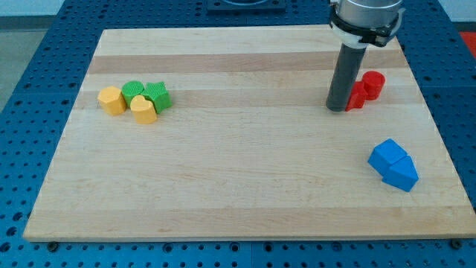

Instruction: Separate the yellow blocks from the green blocks

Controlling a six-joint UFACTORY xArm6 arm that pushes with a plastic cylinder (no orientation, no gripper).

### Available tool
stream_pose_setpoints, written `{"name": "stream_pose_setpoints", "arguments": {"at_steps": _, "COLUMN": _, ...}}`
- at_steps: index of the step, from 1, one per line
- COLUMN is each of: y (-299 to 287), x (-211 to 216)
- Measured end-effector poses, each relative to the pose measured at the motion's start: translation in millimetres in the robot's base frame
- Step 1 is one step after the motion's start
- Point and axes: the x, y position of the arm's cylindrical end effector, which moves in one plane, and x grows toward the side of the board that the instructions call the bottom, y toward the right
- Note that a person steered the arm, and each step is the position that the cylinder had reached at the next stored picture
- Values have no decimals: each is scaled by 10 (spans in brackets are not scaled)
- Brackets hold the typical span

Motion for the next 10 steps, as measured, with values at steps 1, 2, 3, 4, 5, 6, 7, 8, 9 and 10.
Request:
{"name": "stream_pose_setpoints", "arguments": {"at_steps": 1, "y": -87, "x": 217}}
{"name": "stream_pose_setpoints", "arguments": {"at_steps": 2, "y": -520, "x": 527}}
{"name": "stream_pose_setpoints", "arguments": {"at_steps": 3, "y": -1231, "x": 718}}
{"name": "stream_pose_setpoints", "arguments": {"at_steps": 4, "y": -2044, "x": 886}}
{"name": "stream_pose_setpoints", "arguments": {"at_steps": 5, "y": -2765, "x": 943}}
{"name": "stream_pose_setpoints", "arguments": {"at_steps": 6, "y": -3482, "x": 935}}
{"name": "stream_pose_setpoints", "arguments": {"at_steps": 7, "y": -4041, "x": 846}}
{"name": "stream_pose_setpoints", "arguments": {"at_steps": 8, "y": -4462, "x": 526}}
{"name": "stream_pose_setpoints", "arguments": {"at_steps": 9, "y": -4513, "x": 374}}
{"name": "stream_pose_setpoints", "arguments": {"at_steps": 10, "y": -4513, "x": 62}}
